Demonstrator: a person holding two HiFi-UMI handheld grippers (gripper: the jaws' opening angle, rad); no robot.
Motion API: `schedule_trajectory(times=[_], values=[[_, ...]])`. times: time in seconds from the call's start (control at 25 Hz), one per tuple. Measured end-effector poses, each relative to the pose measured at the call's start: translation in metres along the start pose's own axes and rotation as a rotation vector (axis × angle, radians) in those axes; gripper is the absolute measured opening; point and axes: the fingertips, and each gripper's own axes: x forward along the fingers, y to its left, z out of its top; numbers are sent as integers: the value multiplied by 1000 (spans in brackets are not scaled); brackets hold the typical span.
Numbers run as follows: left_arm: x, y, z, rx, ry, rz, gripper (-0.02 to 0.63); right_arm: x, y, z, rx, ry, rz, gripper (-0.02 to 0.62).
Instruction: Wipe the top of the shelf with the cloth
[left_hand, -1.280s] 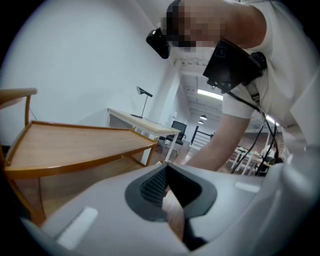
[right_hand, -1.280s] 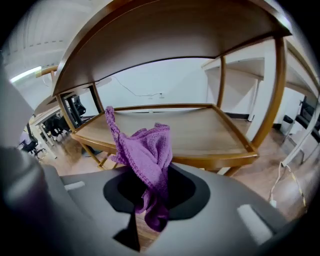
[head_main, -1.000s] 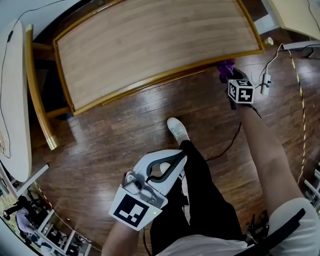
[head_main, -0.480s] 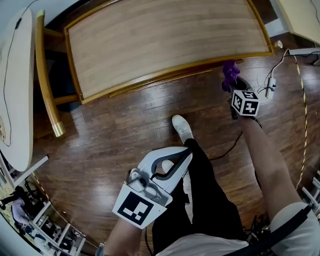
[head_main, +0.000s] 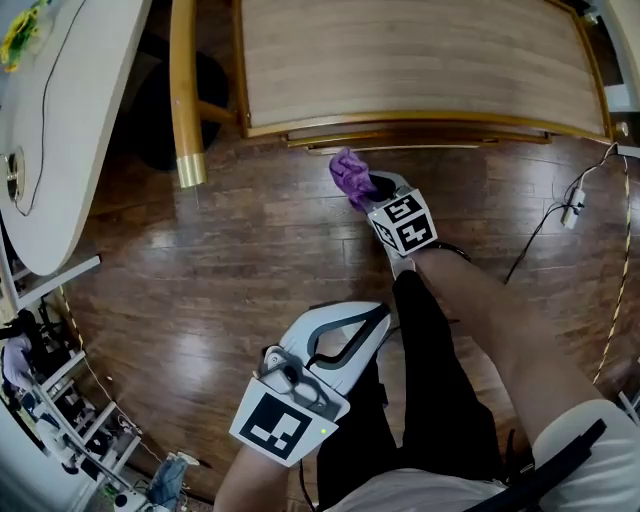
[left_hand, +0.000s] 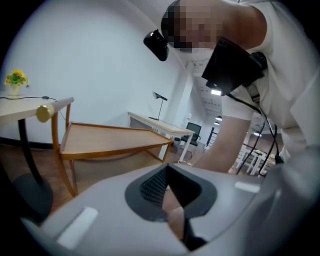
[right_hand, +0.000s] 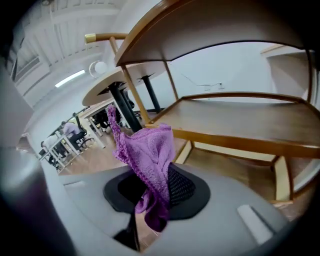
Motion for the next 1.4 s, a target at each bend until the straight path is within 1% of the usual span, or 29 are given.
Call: schedule_trajectory(times=[0.12,0.2,0.28,0.36,0.44,0.6,0.84,1.04,1.24,1.4], values=[[-22,8,-8,-27,-3,49,18,43,34,23,-43,19,66,101],[-34,13,-14,-50,-11,83,18,67,47,28,-65,50,92,101],[-41,17,-21,-69,-20,109,18,86,52,25,-77,88,103,101],[-43,20,-26,-80,-24,120,18,95,45,26,-84,99,84,101],[-41,21,-30,-90,-22,114,18,93,27,27,-81,90,43,101],[-27,18,-27,-95,-21,91,18,64,-13,20,-46,80,-36,101],[4,9,-11,-56,-11,15,18,9,-87,1,-31,83,-145,101],[32,-3,-3,-35,14,-45,18,-44,-149,-28,21,80,-245,101],[59,-12,5,-6,35,-103,18,-103,-215,-58,91,84,-373,101],[77,-16,11,7,49,-139,18,-152,-265,-77,117,95,-467,101]])
